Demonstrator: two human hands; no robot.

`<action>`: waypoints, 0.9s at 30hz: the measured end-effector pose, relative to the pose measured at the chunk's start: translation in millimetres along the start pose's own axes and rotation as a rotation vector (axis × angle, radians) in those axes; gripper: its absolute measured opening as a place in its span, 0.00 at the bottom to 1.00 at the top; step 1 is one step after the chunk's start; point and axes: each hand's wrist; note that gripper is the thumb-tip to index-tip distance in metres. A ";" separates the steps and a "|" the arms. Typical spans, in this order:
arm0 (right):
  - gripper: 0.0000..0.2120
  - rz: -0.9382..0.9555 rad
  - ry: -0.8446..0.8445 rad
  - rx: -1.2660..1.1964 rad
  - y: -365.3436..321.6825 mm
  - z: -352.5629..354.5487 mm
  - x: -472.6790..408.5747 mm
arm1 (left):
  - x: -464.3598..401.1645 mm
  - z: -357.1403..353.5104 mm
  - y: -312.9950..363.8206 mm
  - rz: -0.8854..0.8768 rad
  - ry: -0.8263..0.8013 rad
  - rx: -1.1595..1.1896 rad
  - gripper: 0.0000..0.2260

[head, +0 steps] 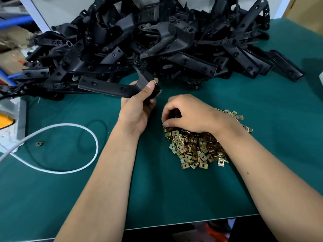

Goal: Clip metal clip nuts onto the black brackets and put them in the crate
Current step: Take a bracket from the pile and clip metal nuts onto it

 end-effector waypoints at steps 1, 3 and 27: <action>0.03 -0.001 -0.017 -0.003 -1.5 -0.9 -0.5 | -0.5 0.3 -0.4 0.002 0.003 -0.002 0.17; 0.03 -0.001 -0.021 -0.006 -2.9 -2.3 -0.9 | -1.5 1.2 -1.5 0.006 0.013 -0.001 0.21; 0.08 -0.127 0.725 -0.913 7.4 2.9 -0.9 | 6.7 2.7 2.4 0.091 -0.193 -0.167 0.03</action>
Point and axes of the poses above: each hand's wrist, its own x-axis away from the middle knuckle, its own z-axis out of the back of the hand, y = z × x, and after that the axes turned 12 degrees about z, right-handed
